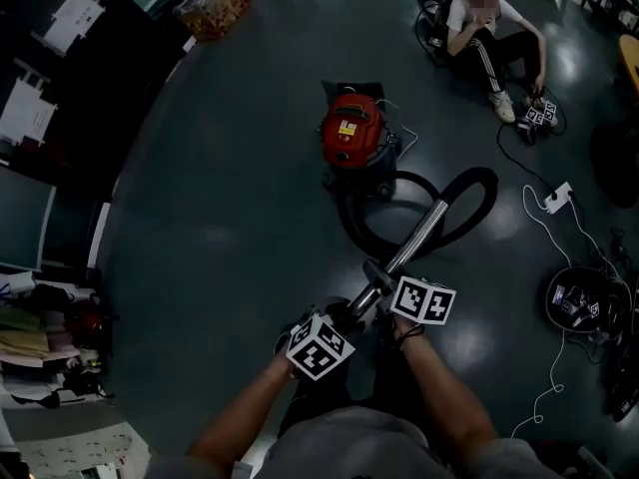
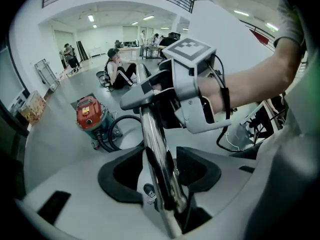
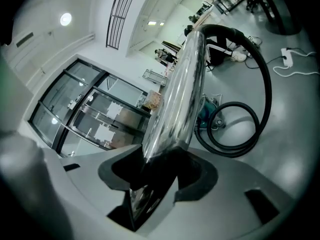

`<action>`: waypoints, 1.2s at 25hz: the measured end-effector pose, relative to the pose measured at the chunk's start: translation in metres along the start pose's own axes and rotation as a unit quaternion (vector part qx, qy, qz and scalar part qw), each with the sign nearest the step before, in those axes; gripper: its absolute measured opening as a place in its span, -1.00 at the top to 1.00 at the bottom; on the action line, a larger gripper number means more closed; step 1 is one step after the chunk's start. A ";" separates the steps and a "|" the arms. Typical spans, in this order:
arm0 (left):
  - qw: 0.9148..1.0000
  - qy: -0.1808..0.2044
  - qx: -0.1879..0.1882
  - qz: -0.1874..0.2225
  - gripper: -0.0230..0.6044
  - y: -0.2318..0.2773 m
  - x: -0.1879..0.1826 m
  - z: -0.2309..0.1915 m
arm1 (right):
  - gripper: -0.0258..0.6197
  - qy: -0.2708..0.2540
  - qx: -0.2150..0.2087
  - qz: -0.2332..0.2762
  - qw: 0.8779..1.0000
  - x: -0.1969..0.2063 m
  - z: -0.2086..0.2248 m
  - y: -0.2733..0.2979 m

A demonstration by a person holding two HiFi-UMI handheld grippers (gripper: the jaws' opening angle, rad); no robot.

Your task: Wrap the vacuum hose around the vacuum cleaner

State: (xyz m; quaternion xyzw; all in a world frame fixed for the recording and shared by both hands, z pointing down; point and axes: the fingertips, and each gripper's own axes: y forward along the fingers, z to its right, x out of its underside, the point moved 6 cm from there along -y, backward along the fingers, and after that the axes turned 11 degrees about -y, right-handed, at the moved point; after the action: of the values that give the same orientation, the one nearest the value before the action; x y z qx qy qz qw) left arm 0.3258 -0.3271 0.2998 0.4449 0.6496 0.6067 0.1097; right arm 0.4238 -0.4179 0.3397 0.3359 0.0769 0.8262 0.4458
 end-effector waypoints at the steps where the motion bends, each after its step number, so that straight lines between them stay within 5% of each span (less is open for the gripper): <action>1: 1.000 -0.002 0.000 0.000 0.28 -0.003 0.003 0.001 | 0.31 -0.006 0.001 -0.001 1.000 -0.001 0.002 -0.001; 14: 1.000 -0.006 0.009 -0.004 0.28 -0.028 0.007 0.003 | 0.32 -0.142 0.013 -0.046 0.989 -0.016 0.028 -0.027; 21: 0.997 0.073 0.004 0.021 0.28 -0.005 -0.042 0.009 | 0.33 -0.225 0.001 -0.104 0.969 -0.007 0.039 -0.041; 30: 0.984 0.171 0.042 0.041 0.28 0.028 -0.126 0.010 | 0.34 -0.317 0.017 -0.184 0.930 0.002 0.074 -0.052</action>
State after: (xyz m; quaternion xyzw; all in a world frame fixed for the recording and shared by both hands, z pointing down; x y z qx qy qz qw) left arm 0.4183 -0.4130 0.2719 0.3652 0.6645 0.6503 -0.0466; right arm 0.5050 -0.3983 0.3743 0.5678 0.0062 0.5790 0.5851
